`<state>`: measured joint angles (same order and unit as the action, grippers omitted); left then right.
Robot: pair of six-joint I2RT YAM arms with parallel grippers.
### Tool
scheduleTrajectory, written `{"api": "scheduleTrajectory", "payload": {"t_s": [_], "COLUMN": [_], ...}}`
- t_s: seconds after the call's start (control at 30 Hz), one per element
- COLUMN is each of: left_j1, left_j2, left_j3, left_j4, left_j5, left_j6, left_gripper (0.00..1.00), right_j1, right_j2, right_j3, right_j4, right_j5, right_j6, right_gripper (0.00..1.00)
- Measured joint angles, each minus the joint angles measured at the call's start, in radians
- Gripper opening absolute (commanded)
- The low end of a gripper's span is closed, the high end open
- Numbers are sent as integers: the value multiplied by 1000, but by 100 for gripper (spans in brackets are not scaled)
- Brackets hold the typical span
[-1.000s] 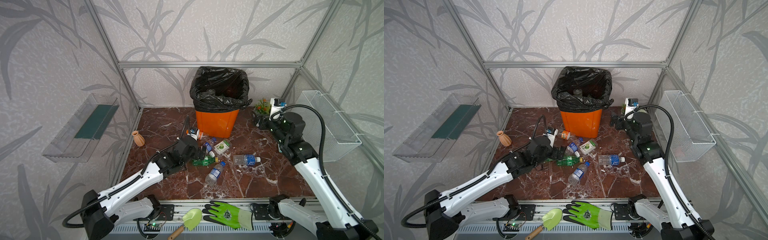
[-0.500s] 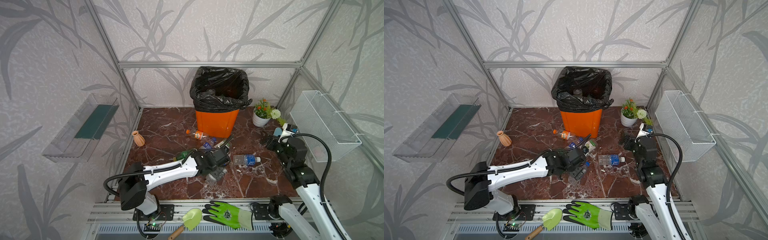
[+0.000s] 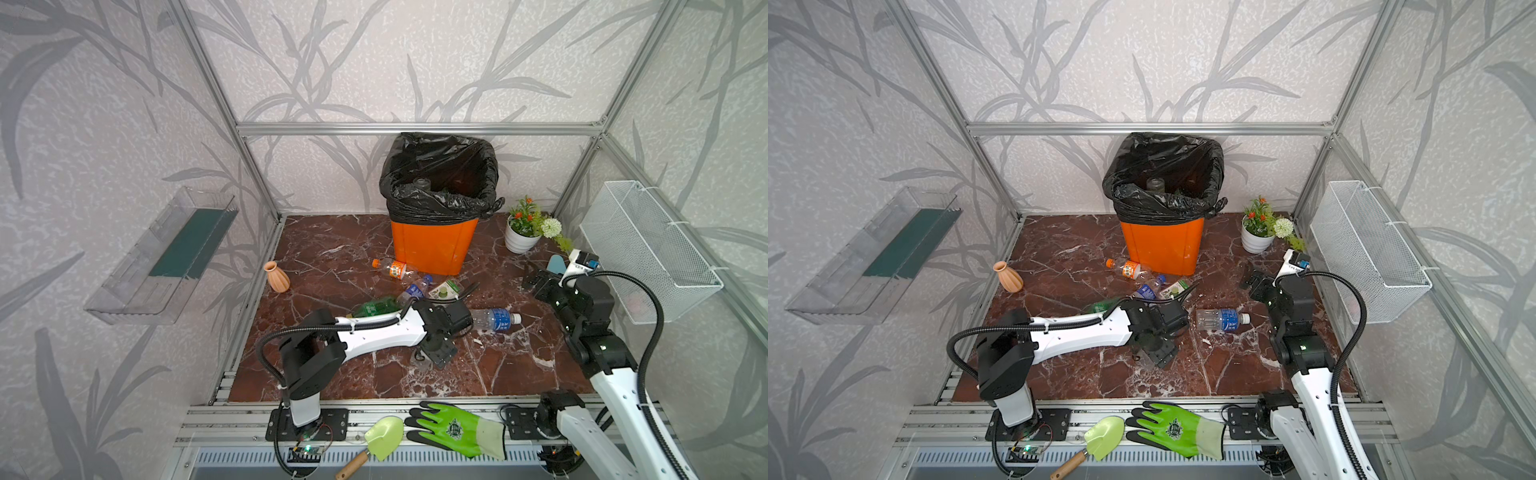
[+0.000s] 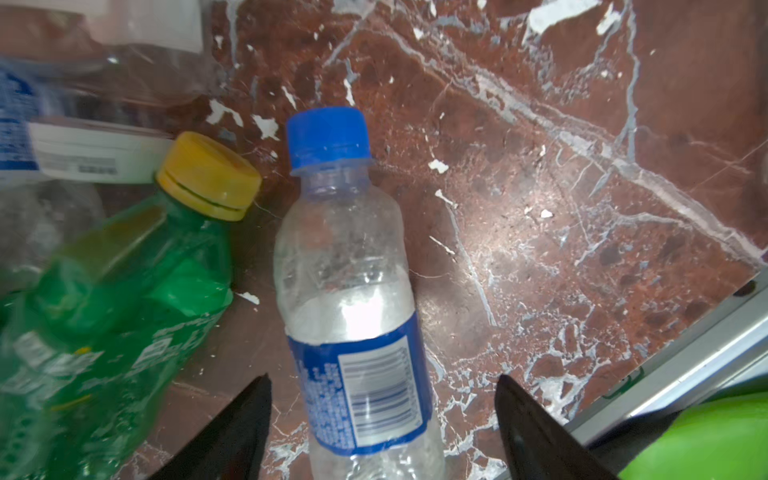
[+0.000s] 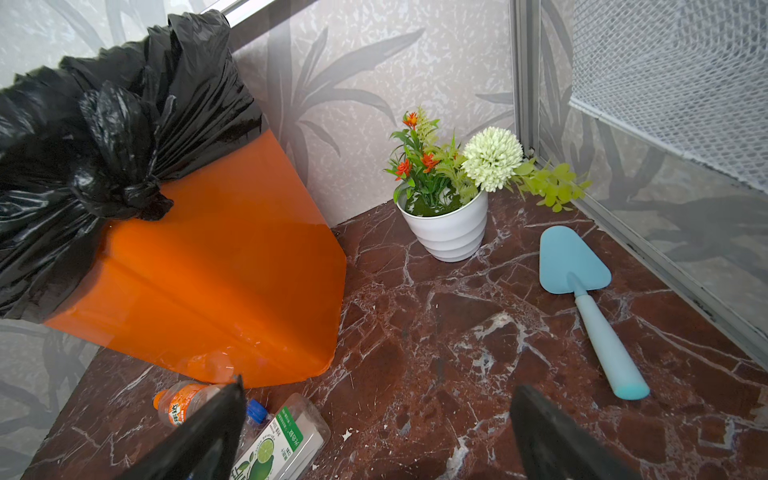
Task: Throw the plastic bottles in the bin
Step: 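Close the left gripper on the blue-capped clear bottle, then lift the clear bottle upright and carry it over the bin with the left gripper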
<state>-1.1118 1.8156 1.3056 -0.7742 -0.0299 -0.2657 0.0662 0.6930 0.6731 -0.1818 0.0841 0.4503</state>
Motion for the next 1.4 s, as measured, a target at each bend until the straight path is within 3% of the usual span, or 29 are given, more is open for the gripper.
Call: {"api": "scheduleTrajectory", "payload": {"t_s": [0.43,0.67,0.97,1.1,1.23,1.4], "left_j1": [0,0,0,2,13,22], "left_j2": [87,95,62,-8,-165,-453], "left_j3": [27,28,17,1,-22,-50], "left_j4": [-14,8,45,74,126,246], "left_j5": [33,47,51,53,37,-119], "left_j6": [5,19,21,18,15,47], "left_gripper": [74,54,37,37,37,39], "right_j1": [-33,-42,-49,-51,-53,-55], "right_j2": [0,2,15,23,27,26], "right_j3": [-9,-9,-9,-9,-9,-17], "right_j4": [3,6,24,32,44,60], "right_j5": [-30,-45,-60,-66,-67,-66], "right_j6": [18,26,39,48,56,60], "right_gripper": [99,99,99,99,99,99]}}
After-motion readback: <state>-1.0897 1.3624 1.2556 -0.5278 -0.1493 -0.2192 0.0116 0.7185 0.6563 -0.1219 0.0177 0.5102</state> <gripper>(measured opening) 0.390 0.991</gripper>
